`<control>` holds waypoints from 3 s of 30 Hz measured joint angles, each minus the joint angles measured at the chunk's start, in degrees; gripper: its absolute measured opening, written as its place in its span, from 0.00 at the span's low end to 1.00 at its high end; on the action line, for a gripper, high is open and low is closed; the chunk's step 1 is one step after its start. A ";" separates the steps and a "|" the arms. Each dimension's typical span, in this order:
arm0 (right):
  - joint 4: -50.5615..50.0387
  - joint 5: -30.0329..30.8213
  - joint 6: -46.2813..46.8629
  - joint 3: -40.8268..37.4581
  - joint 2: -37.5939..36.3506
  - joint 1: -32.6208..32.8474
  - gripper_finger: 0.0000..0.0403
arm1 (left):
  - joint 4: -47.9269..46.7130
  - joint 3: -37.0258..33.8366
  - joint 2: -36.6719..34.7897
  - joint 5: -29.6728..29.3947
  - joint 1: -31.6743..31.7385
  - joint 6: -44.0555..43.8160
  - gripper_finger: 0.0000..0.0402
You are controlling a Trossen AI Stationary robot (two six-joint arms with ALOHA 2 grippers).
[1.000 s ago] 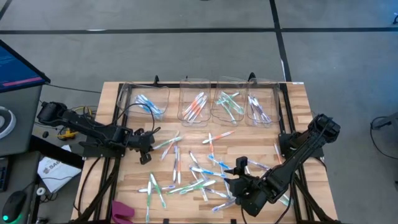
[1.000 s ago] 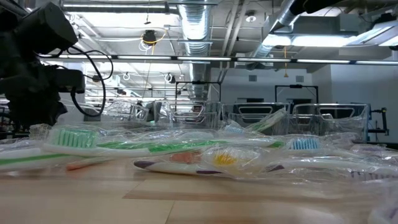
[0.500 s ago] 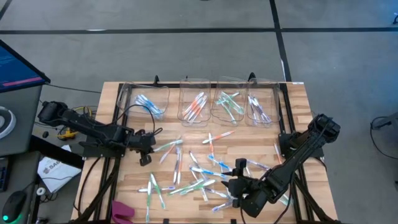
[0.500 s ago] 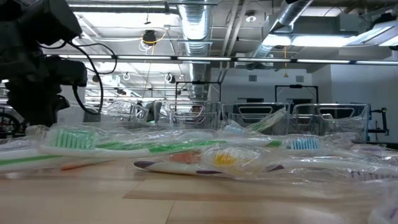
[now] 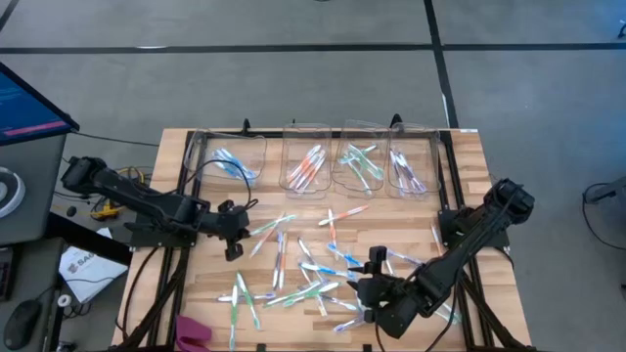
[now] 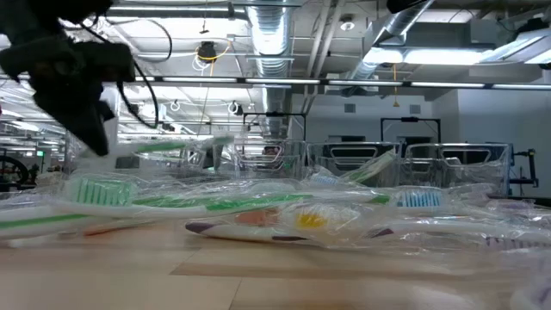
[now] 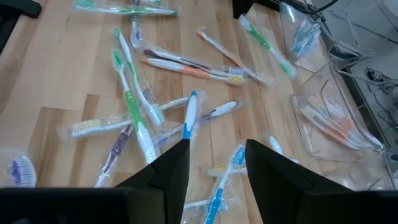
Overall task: Pick & Place Toothbrushes
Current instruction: Put the green toothbrush into the middle right transparent bin
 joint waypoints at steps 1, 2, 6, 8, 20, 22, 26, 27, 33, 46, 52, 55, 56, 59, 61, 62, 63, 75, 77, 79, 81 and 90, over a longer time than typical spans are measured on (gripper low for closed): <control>0.00 0.00 0.02 0.00 0.00 -0.18 0.37 | 0.04 0.74 0.00 -0.96 -0.24 0.00 0.04; 0.03 0.02 0.03 0.00 0.00 -0.35 0.37 | 0.09 1.54 0.00 -2.05 -0.52 0.02 0.04; 2.18 0.07 1.71 0.00 0.00 -2.05 0.37 | 5.71 3.82 -0.02 -6.33 -1.85 3.54 0.04; 3.75 0.08 2.59 0.00 0.00 -3.50 0.37 | 14.43 3.94 -0.02 -6.70 -2.58 7.75 0.04; 35.96 0.24 -19.36 -0.04 0.00 -9.90 0.37 | 51.98 4.03 1.29 -6.29 -8.99 30.22 0.04; 41.19 0.26 -24.30 -0.04 0.00 -10.44 0.37 | 54.88 4.03 1.64 -6.27 -9.59 31.75 0.04; 50.64 0.24 -34.40 -0.04 0.00 -10.74 0.37 | 59.09 4.00 3.81 -5.25 -9.56 33.34 0.04; 52.57 0.23 -36.88 -0.04 0.00 -10.73 0.37 | 60.28 4.00 4.53 -4.55 -9.44 33.39 0.04; 59.41 0.15 -42.03 -0.04 0.00 -10.77 0.37 | 67.15 3.98 10.36 -4.21 -9.30 37.26 0.04; 61.51 -6.17 -41.99 -0.04 -0.02 -12.79 0.37 | 75.80 3.98 16.94 -3.72 -8.63 41.30 0.04; 62.03 -10.17 -40.04 -0.04 -0.02 -13.78 0.37 | 76.09 3.98 16.94 -3.45 -8.46 41.27 0.04; 62.01 -10.32 -40.00 -0.03 -0.03 -13.88 0.37 | 76.16 3.98 16.94 -3.38 -8.43 41.13 0.04; 62.01 -10.36 -39.99 -0.02 -0.02 -14.05 0.37 | 76.19 3.98 16.94 -3.37 -8.46 41.13 0.04; 62.01 -10.54 -39.91 -0.02 -0.04 -14.64 0.37 | 76.57 3.98 16.94 -3.46 -8.43 41.08 0.04; 61.99 -10.59 -39.91 -0.02 -0.02 -14.79 0.37 | 76.76 3.98 16.94 -3.77 -8.30 40.95 0.04; 61.99 -10.64 -39.91 -0.02 -0.02 -14.98 0.37 | 76.76 3.98 16.94 -3.76 -8.12 40.95 0.04; 62.07 -10.63 -39.90 -0.02 -0.02 -14.97 0.37 | 76.77 3.98 16.94 -3.73 -7.94 40.95 0.04; 64.35 -11.30 -39.91 -0.02 -0.02 -16.81 0.28 | 77.48 3.98 16.92 -3.48 -6.96 41.00 0.04; 64.35 -13.75 -39.91 -0.02 -0.02 -17.38 0.23 | 77.84 3.98 17.30 -3.17 -6.63 41.13 0.04; 64.03 -15.74 -39.91 -0.02 -0.02 -17.99 0.18 | 77.97 3.98 17.95 -3.12 -6.33 41.15 0.04; 63.10 -16.49 -39.89 -0.02 -0.02 -18.22 0.11 | 78.23 3.98 18.70 -3.12 -6.24 41.20 0.04; 58.97 -16.28 -40.71 0.07 -0.04 -17.45 0.02 | 78.90 3.92 18.93 -3.26 -5.96 40.78 0.18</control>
